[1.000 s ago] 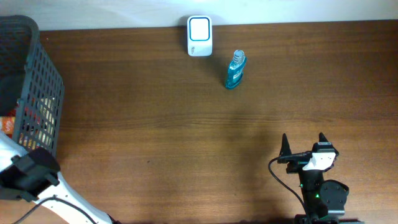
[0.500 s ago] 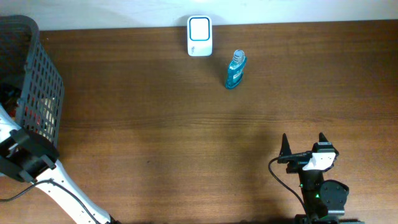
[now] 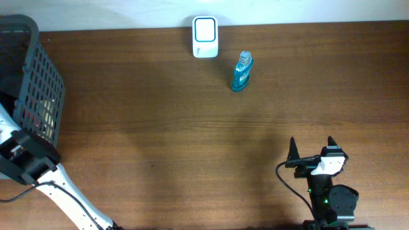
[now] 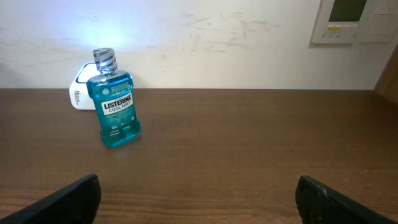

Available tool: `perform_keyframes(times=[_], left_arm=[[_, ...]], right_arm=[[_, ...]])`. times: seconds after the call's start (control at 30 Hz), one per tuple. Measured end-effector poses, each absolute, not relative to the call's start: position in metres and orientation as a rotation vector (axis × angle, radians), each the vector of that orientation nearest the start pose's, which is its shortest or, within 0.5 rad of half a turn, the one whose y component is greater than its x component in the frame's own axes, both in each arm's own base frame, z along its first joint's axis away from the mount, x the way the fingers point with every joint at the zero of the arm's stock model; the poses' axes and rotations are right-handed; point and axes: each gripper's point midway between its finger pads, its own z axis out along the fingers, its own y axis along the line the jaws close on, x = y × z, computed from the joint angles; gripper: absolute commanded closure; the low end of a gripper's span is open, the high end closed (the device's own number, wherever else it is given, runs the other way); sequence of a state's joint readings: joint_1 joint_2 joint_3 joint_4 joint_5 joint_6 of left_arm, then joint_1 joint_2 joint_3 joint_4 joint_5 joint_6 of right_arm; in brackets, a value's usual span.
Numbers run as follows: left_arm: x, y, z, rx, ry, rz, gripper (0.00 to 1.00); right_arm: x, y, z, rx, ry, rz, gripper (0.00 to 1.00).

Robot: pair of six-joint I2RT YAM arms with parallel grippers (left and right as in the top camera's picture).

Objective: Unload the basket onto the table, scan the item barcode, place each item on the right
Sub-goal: 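Reach the left gripper into the basket and grasp the small orange box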

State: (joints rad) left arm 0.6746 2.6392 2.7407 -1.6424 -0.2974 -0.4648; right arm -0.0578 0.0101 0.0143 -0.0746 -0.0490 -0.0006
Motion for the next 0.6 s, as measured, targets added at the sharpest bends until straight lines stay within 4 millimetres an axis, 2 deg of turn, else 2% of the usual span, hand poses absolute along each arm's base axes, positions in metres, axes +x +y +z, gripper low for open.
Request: perform_keyframes(times=[0.07, 0.1, 0.17, 0.2, 0.27, 0.3, 0.33, 0.37, 0.4, 0.43, 0.47, 0.5, 0.53, 0.6], left_arm=[[0.353, 0.346, 0.094, -1.678, 2.624, 0.462, 1.00], [0.360, 0.350, 0.107, -1.646, 2.583, 0.448, 1.00], [0.377, 0.353, 0.156, -1.576, 2.433, 0.383, 1.00], [0.379, 0.352, 0.174, -1.560, 2.388, 0.366, 1.00], [0.386, 0.343, 0.263, -1.453, 2.158, 0.278, 1.00], [0.383, 0.330, 0.311, -1.382, 2.060, 0.221, 1.00], [0.372, 0.306, 0.373, -1.282, 1.948, 0.148, 1.00], [0.366, 0.286, 0.404, -1.214, 1.898, 0.089, 1.00], [0.356, 0.248, 0.446, -1.096, 1.850, -0.021, 1.00], [0.355, 0.221, 0.462, -1.020, 1.853, -0.101, 1.00], [0.357, 0.192, 0.466, -0.954, 1.887, -0.193, 1.00], [0.372, 0.155, 0.459, -0.862, 1.968, -0.314, 1.00], [0.388, 0.133, 0.450, -0.794, 2.030, -0.378, 1.00], [0.422, 0.069, 0.410, -0.636, 2.233, -0.500, 1.00]], right_arm=[[0.246, -0.006, 0.160, 0.009, 1.641, -0.004, 0.01], [0.246, -0.006, 0.160, 0.009, 1.641, -0.005, 0.01], [0.246, -0.006, 0.160, 0.009, 1.641, -0.005, 0.01], [0.246, -0.006, 0.160, 0.009, 1.641, -0.004, 0.01], [0.246, -0.006, 0.160, 0.009, 1.641, -0.005, 0.01], [0.246, -0.006, 0.160, 0.009, 1.641, -0.005, 0.01], [0.246, -0.006, 0.160, 0.009, 1.641, -0.005, 0.01], [0.246, -0.006, 0.160, 0.009, 1.641, -0.005, 0.01], [0.246, -0.006, 0.160, 0.008, 1.641, -0.006, 0.01], [0.246, -0.006, 0.160, 0.009, 1.641, -0.005, 0.01], [0.246, -0.006, 0.160, 0.009, 1.641, -0.005, 0.01], [0.246, -0.006, 0.160, 0.009, 1.641, -0.005, 0.01], [0.246, -0.006, 0.160, 0.009, 1.641, -0.005, 0.01], [0.246, -0.006, 0.160, 0.009, 1.641, -0.005, 0.01]])
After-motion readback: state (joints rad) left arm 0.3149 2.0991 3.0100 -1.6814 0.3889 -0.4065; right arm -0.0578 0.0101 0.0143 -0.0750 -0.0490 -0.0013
